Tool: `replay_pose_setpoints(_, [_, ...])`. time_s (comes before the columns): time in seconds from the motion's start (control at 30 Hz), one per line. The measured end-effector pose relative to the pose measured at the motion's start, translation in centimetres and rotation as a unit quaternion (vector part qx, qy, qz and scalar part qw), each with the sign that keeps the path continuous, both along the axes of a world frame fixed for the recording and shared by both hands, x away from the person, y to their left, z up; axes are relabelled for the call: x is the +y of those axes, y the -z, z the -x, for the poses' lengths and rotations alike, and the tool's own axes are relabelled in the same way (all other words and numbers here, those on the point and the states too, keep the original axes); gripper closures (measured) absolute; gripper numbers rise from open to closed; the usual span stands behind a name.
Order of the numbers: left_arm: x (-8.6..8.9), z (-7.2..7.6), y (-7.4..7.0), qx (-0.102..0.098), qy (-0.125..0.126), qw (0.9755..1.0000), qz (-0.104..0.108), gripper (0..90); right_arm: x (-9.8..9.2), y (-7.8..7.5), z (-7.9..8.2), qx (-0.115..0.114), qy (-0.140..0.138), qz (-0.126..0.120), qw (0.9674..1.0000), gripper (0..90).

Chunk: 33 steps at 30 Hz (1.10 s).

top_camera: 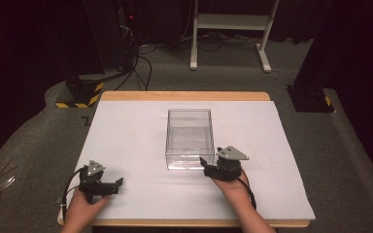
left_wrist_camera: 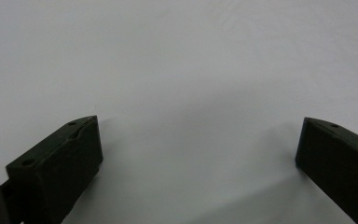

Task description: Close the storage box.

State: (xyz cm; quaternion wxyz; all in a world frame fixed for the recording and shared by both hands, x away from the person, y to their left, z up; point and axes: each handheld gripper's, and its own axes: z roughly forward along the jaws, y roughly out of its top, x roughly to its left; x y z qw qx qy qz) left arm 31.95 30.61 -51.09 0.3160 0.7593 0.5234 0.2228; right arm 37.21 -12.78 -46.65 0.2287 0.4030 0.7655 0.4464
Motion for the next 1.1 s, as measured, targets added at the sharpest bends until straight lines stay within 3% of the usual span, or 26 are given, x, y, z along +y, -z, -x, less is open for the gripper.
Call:
replay_pose_setpoints(0.63, [0.0,0.0,0.0,0.000,0.000,1.0000,0.000,0.6,-1.8,-0.2,2.6,-0.004,-0.005,-0.014,0.9999,24.3])
replay_pose_setpoints(0.9, [0.0,0.0,0.0,-0.001,0.000,1.0000,0.000,0.7,-4.0,0.0,3.4,-0.003,0.009,-0.002,1.0000,24.6])
replay_pose_setpoints(1.1, [0.0,0.0,0.0,0.000,0.000,1.0000,-0.001,0.7,-6.5,0.6,3.7,0.000,0.035,0.010,0.9993,24.8])
